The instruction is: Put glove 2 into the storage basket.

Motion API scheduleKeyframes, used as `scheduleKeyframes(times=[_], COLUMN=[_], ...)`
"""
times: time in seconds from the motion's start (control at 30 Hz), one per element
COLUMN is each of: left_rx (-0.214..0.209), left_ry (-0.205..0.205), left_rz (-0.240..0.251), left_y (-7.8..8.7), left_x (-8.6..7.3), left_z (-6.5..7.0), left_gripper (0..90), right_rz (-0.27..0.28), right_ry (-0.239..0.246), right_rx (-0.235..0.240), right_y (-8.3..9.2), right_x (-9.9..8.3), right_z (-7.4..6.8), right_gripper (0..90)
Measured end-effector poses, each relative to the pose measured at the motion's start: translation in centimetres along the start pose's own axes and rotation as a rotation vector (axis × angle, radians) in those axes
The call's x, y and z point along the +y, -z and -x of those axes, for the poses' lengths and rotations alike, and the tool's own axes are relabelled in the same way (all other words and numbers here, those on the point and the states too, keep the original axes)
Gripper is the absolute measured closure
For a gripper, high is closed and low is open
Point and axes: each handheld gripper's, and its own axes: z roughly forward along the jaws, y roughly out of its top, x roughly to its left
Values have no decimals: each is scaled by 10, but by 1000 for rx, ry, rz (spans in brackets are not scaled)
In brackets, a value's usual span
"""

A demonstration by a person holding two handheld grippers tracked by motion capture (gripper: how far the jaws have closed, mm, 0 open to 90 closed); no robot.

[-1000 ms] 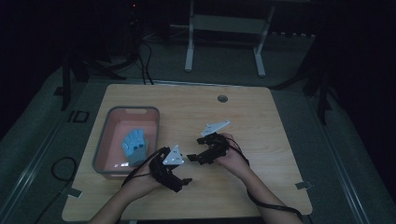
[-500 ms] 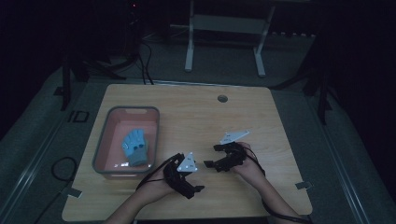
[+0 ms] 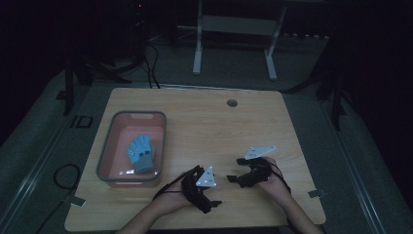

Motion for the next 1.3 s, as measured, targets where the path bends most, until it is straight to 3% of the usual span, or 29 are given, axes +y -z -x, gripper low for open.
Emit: scheduleKeyframes(times=[0.13,0.27,0.47,0.6,0.9,1.07,1.3], left_rx=[-12,-21,-7,-5,-5,13,51], left_ry=[-11,-2,-2,12,16,15,30], left_rz=[-7,-6,3,9,-15,2,14], left_y=[-4,-6,-5,-5,-7,-5,3], left_x=[-2,-4,-8,-12,-21,-23,-33], left_z=[2,4,9,9,12,14,17], left_gripper=[89,89,89,89,89,89,89], right_rz=[4,43,38,45,62,65,36], right_ry=[-4,-13,-18,-18,-35,-47,-13], right_rx=[-7,-10,-18,-1,-13,-12,-33], right_y=[4,6,7,7,12,17,14], right_x=[-11,-21,-32,-37,-43,-47,-46], right_z=[0,-2,-3,-4,-4,-5,-10], right_gripper=[143,143,143,144,143,142,128])
